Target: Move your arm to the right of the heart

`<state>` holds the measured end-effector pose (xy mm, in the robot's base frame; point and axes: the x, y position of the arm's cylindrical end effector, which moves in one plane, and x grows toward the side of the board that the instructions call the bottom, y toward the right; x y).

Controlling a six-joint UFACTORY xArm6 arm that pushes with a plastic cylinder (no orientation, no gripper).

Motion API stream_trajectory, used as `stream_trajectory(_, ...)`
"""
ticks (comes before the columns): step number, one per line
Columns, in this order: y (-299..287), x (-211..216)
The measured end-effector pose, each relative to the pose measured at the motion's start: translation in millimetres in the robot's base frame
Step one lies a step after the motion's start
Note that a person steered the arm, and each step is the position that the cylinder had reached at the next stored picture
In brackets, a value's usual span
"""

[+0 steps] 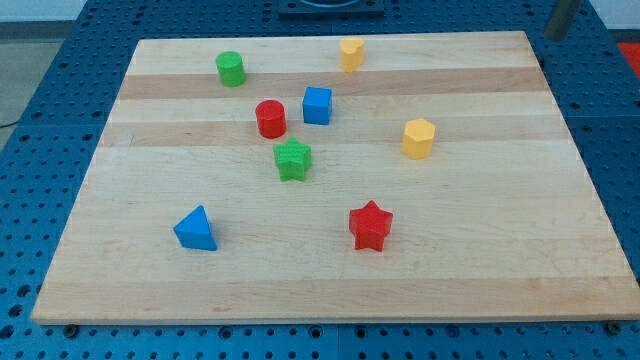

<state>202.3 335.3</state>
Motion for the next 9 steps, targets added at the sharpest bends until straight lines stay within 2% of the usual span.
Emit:
stream_trajectory(2, 0, 2)
stream_trajectory(3, -20, 5)
stream_trajectory(5, -139, 5)
stream_trajectory(7, -126, 5)
stream_trajectory(9, -150, -9)
